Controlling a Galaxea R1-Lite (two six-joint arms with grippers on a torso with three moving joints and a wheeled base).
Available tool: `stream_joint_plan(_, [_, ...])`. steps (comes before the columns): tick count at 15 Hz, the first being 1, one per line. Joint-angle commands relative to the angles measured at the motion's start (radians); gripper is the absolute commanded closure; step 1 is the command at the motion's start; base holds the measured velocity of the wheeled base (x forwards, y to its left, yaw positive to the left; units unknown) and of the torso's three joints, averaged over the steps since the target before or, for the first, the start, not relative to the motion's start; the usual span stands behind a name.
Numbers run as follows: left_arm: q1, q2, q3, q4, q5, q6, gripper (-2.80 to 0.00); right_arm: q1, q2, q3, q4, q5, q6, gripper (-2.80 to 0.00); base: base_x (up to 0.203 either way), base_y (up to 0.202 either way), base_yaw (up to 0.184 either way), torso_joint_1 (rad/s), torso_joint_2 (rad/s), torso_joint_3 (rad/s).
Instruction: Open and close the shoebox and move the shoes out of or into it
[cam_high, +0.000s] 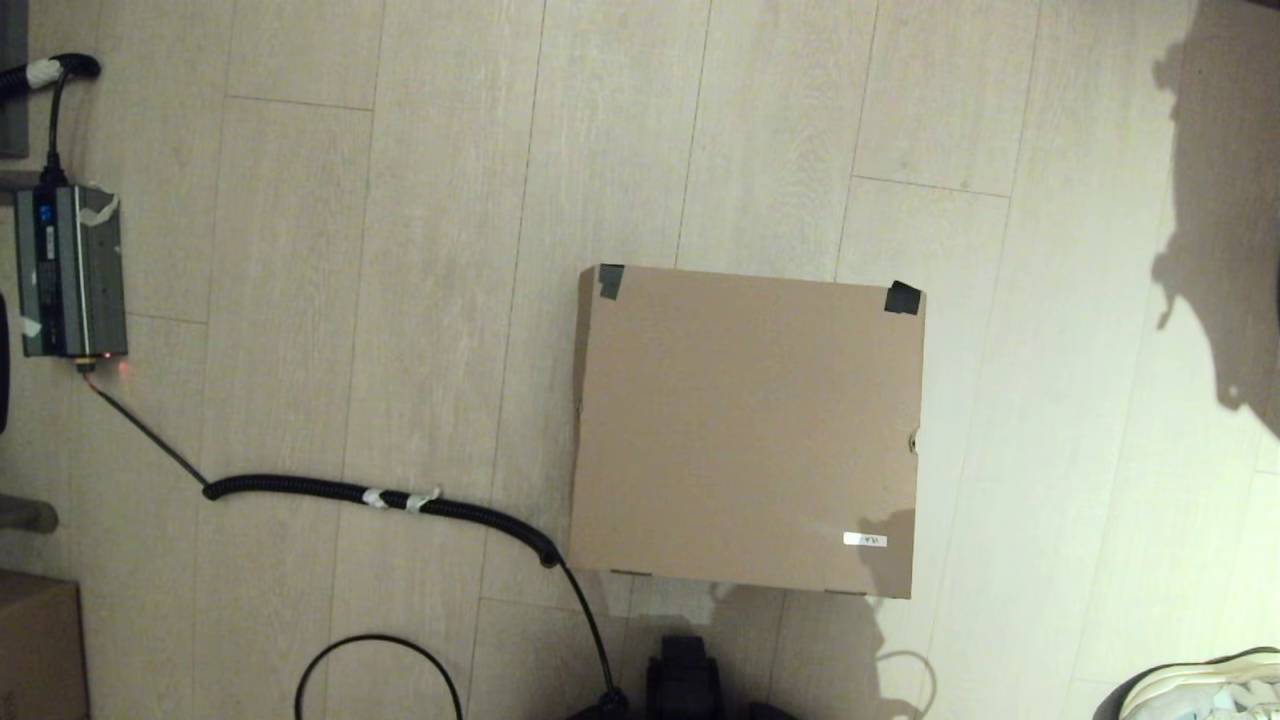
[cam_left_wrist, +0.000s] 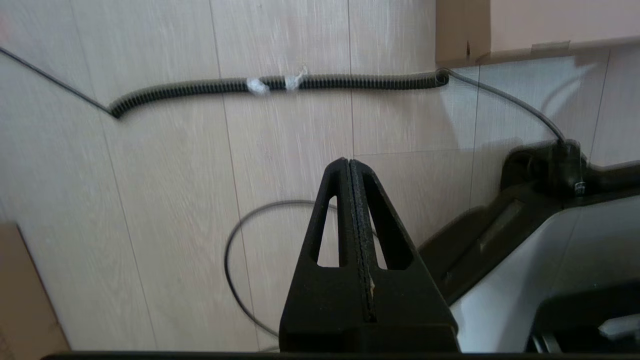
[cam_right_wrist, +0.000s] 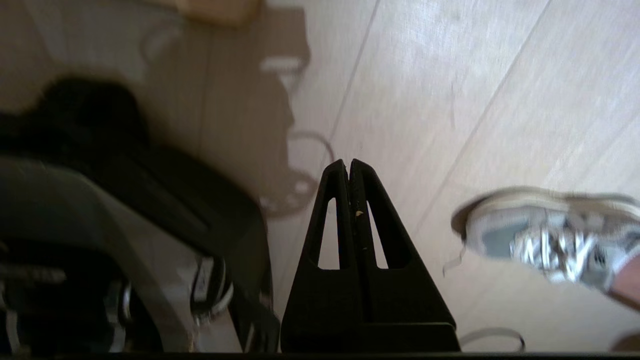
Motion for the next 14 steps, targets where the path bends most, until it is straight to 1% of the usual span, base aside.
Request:
stream_joint_plan(1, [0.000, -0.018, 0.004, 0.000, 0.000, -0.001, 0.00, -0.046, -0.033, -0.012, 0.035, 0.004, -0.007, 0.00, 0.000, 0.000, 0.000, 0.000, 0.00, 0.000])
stream_joint_plan(2, [-0.001, -0.018, 0.004, 0.000, 0.000, -0.002, 0.00, -0.071, -0.056, -0.008, 0.022, 0.006, 0.000, 0.00, 0.000, 0.000, 0.000, 0.000, 0.00, 0.000])
stream_joint_plan(4, [-0.001, -0.018, 0.004, 0.003, -0.001, -0.003, 0.00, -0.059, -0.141, 0.005, -0.022, 0.015, 0.001, 0.00, 0.000, 0.000, 0.000, 0.000, 0.00, 0.000])
stream_joint_plan(6, [-0.001, -0.018, 0.004, 0.003, -0.001, 0.001, 0.00, -0.047, -0.253, 0.006, -0.023, 0.042, -0.040, 0.00, 0.000, 0.000, 0.000, 0.000, 0.00, 0.000])
stream_joint_plan(7, [-0.001, -0.019, 0.004, 0.003, 0.000, -0.005, 0.00, -0.044, -0.277, 0.013, -0.043, 0.038, -0.049, 0.00, 0.000, 0.000, 0.000, 0.000, 0.00, 0.000])
stream_joint_plan(8, [-0.001, -0.019, 0.004, 0.004, 0.003, -0.015, 0.00, -0.041, -0.274, 0.020, -0.057, 0.021, -0.020, 0.00, 0.000, 0.000, 0.000, 0.000, 0.00, 0.000])
stream_joint_plan(9, [-0.001, -0.019, 0.004, 0.008, 0.011, -0.034, 0.00, -0.040, -0.272, 0.021, -0.060, 0.011, 0.011, 0.00, 0.000, 0.000, 0.000, 0.000, 0.00, 0.000])
stream_joint_plan(10, [-0.001, -0.019, 0.004, 0.010, 0.023, -0.061, 0.00, -0.040, -0.272, 0.022, -0.060, 0.009, 0.014, 0.00, 0.000, 0.000, 0.000, 0.000, 0.00, 0.000])
stream_joint_plan(13, [-0.001, -0.019, 0.004, 0.005, 0.052, -0.175, 0.00, -0.040, -0.272, 0.022, -0.060, 0.008, 0.020, 0.00, 0.000, 0.000, 0.000, 0.000, 0.00, 0.000])
stream_joint_plan(14, [-0.001, -0.019, 0.004, 0.004, 0.052, -0.175, 0.00, -0.040, -0.272, 0.022, -0.060, 0.008, 0.020, 0.00, 0.000, 0.000, 0.000, 0.000, 0.00, 0.000])
